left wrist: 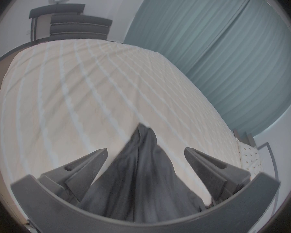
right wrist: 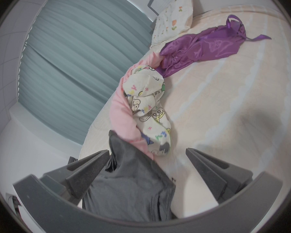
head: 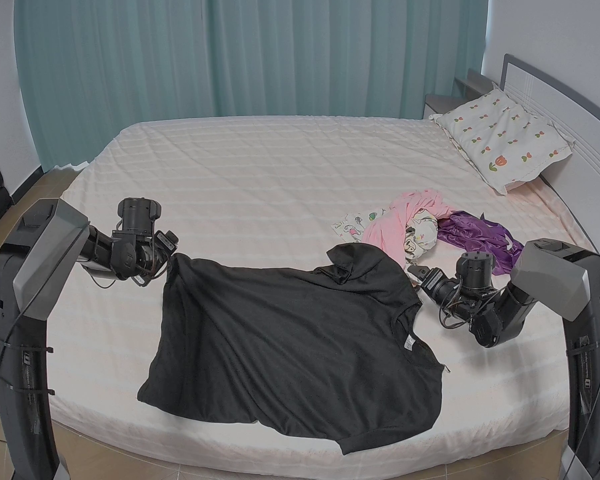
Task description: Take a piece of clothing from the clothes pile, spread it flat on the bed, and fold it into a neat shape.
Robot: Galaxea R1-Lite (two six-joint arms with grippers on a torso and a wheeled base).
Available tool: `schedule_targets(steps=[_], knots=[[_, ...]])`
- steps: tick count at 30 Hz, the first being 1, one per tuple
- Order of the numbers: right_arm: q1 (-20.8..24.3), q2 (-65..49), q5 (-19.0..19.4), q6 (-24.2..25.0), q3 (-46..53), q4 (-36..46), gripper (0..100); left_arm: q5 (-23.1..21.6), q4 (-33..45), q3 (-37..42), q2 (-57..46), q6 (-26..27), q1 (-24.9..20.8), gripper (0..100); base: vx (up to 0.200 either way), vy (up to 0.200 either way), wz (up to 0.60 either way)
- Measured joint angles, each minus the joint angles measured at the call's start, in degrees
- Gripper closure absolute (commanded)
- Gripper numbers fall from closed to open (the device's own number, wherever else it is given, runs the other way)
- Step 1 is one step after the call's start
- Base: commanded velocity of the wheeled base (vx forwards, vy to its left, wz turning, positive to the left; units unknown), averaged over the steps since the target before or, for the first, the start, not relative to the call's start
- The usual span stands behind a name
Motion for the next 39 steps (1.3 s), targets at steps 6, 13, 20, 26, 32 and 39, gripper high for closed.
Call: schedule_targets(steps=[6,13,20,26,32,39], knots=[[-0.7,4.4,0.0,2.3,-12.4,9.4,100,-1.4,-7.1,14.6,-7.2,-1.2,-1.7,0,0.000,0.000,0.00],[-1.3,8.9,-0.2,4.6,-24.0,18.4,100,-2.0,-13.7,26.5,-13.5,-1.7,-3.6,0,0.000,0.000,0.00],[-5.0,10.8,-5.2,8.3,-33.4,17.0,100,-1.9,-14.6,29.9,-16.5,-1.8,-4.4,0,0.000,0.000,0.00],[-11.1,10.1,-8.4,8.7,-37.7,9.5,100,-1.9,-14.7,31.1,-17.8,-1.8,-4.6,0,0.000,0.000,0.00],[-13.5,9.3,-6.4,2.6,-35.4,7.7,0,-1.9,-14.8,32.4,-18.3,-1.7,-4.6,0,0.000,0.000,0.00],[-14.7,9.4,-3.8,-7.9,-26.0,4.6,0,-2.2,-14.8,35.5,-19.2,-1.5,-5.1,0,0.000,0.000,0.00]])
